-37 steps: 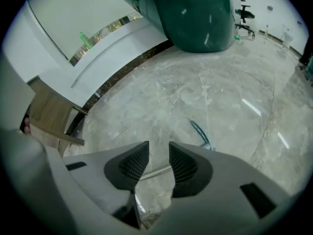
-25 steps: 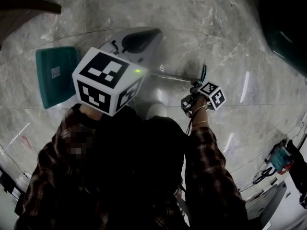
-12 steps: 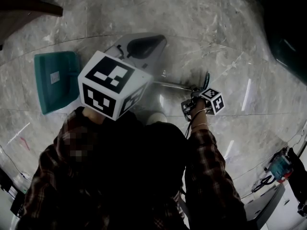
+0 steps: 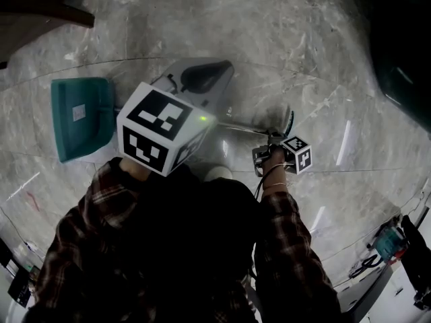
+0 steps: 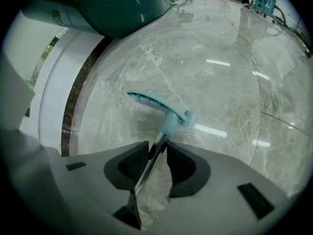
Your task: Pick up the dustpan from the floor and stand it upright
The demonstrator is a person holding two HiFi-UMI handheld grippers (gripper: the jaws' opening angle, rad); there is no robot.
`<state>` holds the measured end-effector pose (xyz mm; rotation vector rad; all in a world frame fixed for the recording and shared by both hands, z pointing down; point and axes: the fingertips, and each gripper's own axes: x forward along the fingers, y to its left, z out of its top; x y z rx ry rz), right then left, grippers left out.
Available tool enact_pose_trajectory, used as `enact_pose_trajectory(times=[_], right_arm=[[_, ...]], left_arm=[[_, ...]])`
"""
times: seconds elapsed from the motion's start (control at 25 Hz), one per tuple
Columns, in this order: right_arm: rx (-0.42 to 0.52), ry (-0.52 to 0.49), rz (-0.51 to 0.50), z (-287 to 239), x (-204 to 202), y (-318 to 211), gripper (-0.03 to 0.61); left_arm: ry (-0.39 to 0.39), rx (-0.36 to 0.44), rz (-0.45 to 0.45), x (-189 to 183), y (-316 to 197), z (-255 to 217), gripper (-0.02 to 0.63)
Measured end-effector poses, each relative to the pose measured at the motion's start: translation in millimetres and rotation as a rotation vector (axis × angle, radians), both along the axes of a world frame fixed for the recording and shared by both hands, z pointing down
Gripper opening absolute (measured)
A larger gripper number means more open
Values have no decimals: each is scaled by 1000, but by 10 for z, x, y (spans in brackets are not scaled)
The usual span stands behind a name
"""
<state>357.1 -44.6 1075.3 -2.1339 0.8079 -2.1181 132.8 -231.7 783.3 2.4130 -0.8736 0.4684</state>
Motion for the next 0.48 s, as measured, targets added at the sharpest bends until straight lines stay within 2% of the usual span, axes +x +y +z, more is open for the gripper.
enact_pose_trajectory(times=[0.24, 0.36, 0.48], right_arm=[[116, 28, 113, -759, 22, -238, 98], [177, 50, 143, -1312, 45, -397, 89], [240, 78, 125, -1949, 30, -554, 84]], left_arm=[[11, -18, 0, 48, 56, -479, 12], [24, -9, -5, 50, 59, -933, 12], [35, 10, -23, 4, 69, -1478, 12]])
